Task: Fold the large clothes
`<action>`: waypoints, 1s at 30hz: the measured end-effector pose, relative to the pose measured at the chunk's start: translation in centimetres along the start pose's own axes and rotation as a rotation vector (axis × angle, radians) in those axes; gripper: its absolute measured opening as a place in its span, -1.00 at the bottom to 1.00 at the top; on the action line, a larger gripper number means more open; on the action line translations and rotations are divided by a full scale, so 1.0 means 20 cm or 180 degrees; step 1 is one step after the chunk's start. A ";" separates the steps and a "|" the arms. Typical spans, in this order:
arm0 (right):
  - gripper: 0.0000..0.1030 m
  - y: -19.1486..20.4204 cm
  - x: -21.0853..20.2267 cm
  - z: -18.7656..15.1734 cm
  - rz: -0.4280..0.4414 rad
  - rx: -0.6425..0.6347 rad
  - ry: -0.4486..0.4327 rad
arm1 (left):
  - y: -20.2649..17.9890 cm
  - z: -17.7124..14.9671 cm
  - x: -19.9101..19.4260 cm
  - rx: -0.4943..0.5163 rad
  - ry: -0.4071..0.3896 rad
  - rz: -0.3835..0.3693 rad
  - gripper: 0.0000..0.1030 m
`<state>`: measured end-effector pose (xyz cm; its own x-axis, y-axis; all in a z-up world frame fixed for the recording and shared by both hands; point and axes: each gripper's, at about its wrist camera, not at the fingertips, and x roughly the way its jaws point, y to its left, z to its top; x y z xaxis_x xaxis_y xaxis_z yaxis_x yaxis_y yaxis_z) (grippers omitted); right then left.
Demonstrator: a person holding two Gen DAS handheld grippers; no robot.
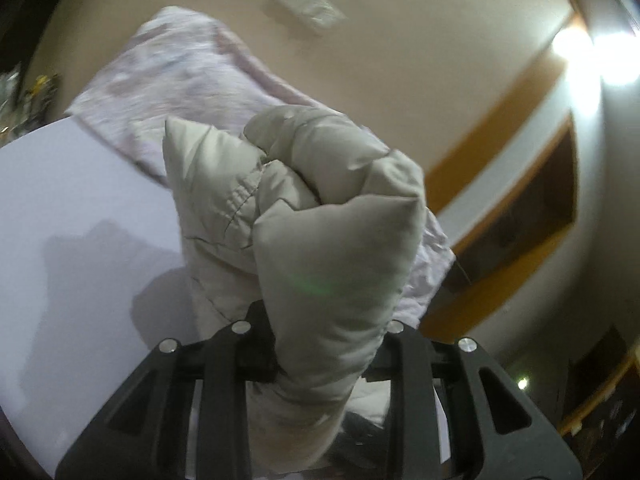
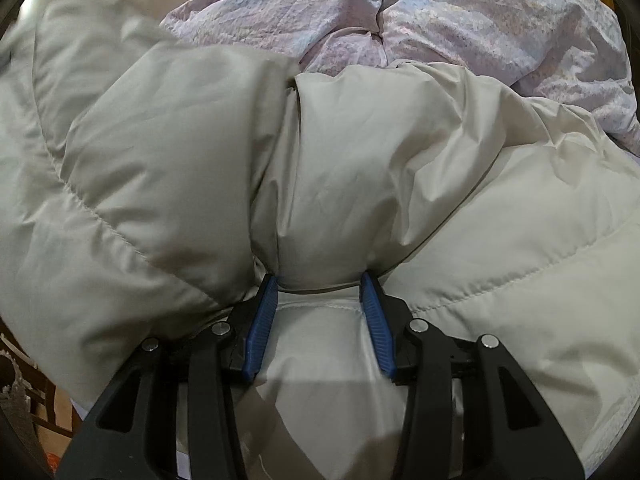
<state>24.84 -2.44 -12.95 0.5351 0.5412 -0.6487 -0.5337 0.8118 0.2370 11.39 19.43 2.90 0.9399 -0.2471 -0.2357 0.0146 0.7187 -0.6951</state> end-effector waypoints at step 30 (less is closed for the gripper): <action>-0.12 -0.71 -0.59 -0.33 0.0502 0.0847 -0.0547 | -0.79 -0.54 0.89 0.0822 0.1246 -0.0382 -0.35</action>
<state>21.81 -21.85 -13.33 0.5741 0.6750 -0.4634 -0.4413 0.7319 0.5192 24.12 -3.44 2.36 0.7281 -0.5286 -0.4365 0.2459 0.7958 -0.5534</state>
